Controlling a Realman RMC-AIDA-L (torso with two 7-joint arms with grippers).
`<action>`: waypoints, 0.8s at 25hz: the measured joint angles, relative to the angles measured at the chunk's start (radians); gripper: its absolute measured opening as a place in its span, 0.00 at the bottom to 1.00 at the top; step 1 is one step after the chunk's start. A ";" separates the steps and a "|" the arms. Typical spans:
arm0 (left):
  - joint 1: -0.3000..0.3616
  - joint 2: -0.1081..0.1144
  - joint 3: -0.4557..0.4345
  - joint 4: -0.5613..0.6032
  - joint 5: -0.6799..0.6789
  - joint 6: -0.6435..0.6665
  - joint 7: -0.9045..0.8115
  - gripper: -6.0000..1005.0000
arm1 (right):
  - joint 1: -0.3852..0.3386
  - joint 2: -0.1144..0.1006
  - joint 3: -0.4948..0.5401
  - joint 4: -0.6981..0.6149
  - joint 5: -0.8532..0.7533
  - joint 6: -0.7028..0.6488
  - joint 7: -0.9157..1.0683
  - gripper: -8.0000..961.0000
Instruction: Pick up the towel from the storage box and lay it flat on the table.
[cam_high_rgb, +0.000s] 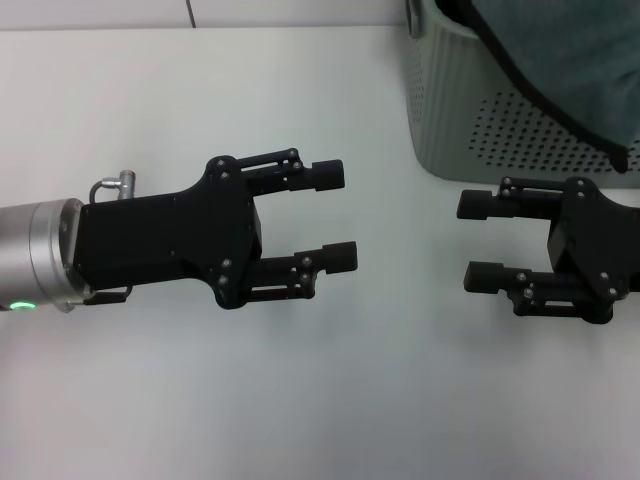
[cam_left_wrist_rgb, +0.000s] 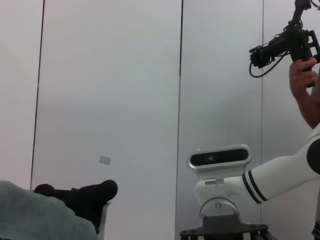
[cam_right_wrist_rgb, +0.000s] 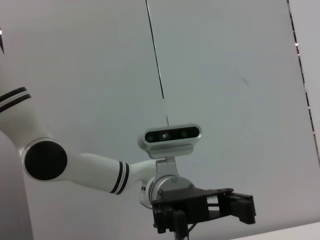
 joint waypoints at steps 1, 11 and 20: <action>0.000 0.000 0.000 0.000 0.000 0.000 0.000 0.71 | 0.000 0.000 0.000 0.000 0.000 0.000 0.000 0.68; 0.000 0.000 0.000 0.000 0.000 0.000 0.000 0.71 | 0.000 0.000 0.000 0.000 0.000 0.000 0.000 0.68; 0.000 0.000 0.000 0.000 0.000 0.000 0.000 0.71 | 0.000 0.000 0.000 0.000 0.000 0.000 0.000 0.68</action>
